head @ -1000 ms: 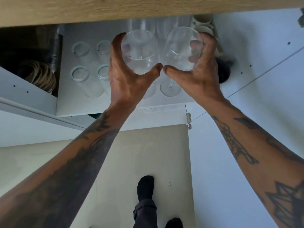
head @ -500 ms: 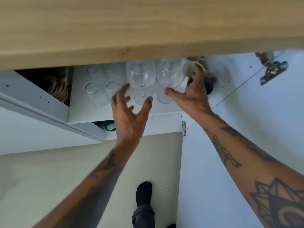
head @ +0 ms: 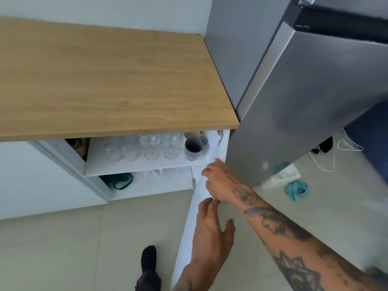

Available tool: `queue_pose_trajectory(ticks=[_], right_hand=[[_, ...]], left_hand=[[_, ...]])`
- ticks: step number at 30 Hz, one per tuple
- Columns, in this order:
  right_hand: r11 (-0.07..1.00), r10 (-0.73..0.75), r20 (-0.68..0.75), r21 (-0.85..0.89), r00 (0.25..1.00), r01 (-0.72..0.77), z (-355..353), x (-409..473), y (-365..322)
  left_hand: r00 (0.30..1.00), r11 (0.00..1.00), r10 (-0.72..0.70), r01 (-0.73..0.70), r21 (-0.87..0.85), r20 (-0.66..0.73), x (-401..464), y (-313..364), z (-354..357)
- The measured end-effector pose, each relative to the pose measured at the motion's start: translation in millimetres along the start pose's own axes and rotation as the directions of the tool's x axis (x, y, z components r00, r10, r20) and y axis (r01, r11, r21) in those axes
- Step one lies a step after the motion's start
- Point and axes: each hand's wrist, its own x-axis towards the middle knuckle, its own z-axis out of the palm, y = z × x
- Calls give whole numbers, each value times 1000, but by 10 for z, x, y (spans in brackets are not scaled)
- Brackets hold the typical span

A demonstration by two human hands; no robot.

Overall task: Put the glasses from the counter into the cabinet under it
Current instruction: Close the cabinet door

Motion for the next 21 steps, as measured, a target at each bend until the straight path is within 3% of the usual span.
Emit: queue_pose_trajectory(ticks=[4, 7, 11, 15, 21], right_hand=[[998, -33, -42, -51, 999, 31, 158, -276, -56], [998, -49, -57, -32, 997, 47, 210, -370, -184], [996, -25, -268, 76, 963, 47, 190, -451, -337], [938, 112, -117, 339, 987, -67, 213, -412, -536], [932, 150, -137, 349, 979, -95, 204, -128, -892]], left_hand=[[995, 949, 37, -64, 308, 93, -131, -194, -121], [989, 925, 75, -117, 361, 127, -177, -261, -257], [989, 902, 91, -130, 412, 113, -144, -420, -537], [990, 844, 124, -144, 516, 75, -58, -572, -919], [982, 851, 186, -149, 503, -23, 65, -796, -1504]])
